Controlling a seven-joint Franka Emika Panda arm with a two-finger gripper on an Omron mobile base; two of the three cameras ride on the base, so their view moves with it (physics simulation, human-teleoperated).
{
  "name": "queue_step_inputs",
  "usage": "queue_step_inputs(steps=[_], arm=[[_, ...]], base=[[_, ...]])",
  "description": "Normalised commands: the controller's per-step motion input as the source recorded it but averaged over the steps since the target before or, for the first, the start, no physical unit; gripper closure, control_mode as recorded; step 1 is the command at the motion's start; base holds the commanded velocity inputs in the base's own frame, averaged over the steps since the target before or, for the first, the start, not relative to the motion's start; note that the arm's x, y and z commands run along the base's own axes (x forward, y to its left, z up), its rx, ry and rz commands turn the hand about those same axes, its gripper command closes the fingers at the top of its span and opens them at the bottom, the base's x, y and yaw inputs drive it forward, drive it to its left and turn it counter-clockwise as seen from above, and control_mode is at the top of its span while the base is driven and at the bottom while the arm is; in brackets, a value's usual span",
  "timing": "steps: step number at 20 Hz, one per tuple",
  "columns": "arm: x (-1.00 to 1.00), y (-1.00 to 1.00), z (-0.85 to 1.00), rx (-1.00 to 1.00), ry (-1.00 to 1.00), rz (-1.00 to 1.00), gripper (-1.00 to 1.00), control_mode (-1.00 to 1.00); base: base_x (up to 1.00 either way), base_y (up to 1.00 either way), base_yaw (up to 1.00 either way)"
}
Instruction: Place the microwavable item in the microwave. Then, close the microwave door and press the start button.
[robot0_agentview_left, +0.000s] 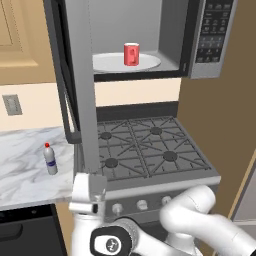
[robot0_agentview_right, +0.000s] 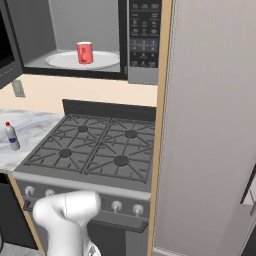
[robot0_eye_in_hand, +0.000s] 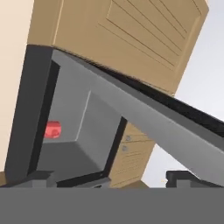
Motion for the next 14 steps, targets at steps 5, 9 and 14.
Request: queue_step_inputs(steps=[5, 9, 14], arm=[[0.07, 0.68, 0.0, -0.08, 0.08, -0.13, -1.0, -1.0], [0.05, 0.5, 0.04, -0.01, 0.07, -0.16, -1.0, -1.0], [0.0, 0.12, 0.2, 0.0, 0.11, -0.2, -1.0, -1.0]], base=[[0.0, 0.0, 0.0], [0.0, 0.0, 0.0], [0.0, 0.0, 0.0]])
